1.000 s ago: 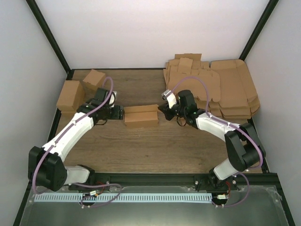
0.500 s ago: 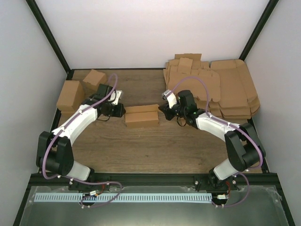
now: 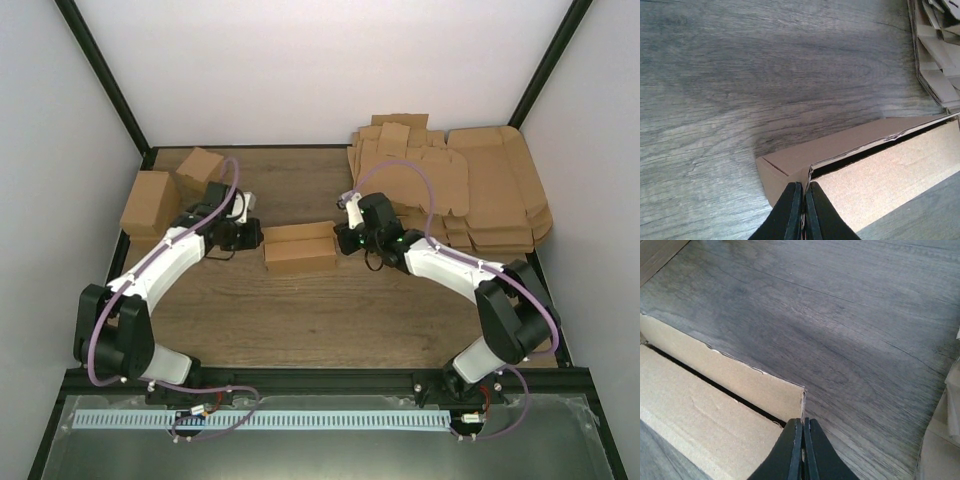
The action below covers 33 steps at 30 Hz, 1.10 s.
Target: Fold the paper box
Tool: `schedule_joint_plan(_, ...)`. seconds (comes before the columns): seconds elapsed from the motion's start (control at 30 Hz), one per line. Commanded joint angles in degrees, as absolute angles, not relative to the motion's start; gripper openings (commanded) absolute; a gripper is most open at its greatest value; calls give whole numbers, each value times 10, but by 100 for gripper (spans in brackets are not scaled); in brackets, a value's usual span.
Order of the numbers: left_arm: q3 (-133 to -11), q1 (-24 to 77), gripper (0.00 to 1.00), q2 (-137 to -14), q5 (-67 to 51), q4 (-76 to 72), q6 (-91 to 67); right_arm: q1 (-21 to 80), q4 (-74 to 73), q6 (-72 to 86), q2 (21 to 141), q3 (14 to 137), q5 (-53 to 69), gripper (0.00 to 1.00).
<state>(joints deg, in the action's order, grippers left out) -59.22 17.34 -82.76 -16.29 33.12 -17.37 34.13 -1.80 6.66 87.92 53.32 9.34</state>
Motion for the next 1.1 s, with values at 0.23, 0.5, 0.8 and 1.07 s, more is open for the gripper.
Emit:
schedule_joint_plan(0.23,-580,187,4,-806,-146,273,-297,390,-84,199,908,589,-9,1)
schedule_joint_plan(0.5,-543,223,4,-779,-75,229,-359,429,-78,274,917,583,-70,1)
schedule_joint_plan(0.8,-459,247,4,-710,-13,152,-397,449,-14,304,900,528,-97,1)
schedule_joint_plan(1.07,-424,248,4,-678,-33,126,-454,459,6,320,897,508,-101,1)
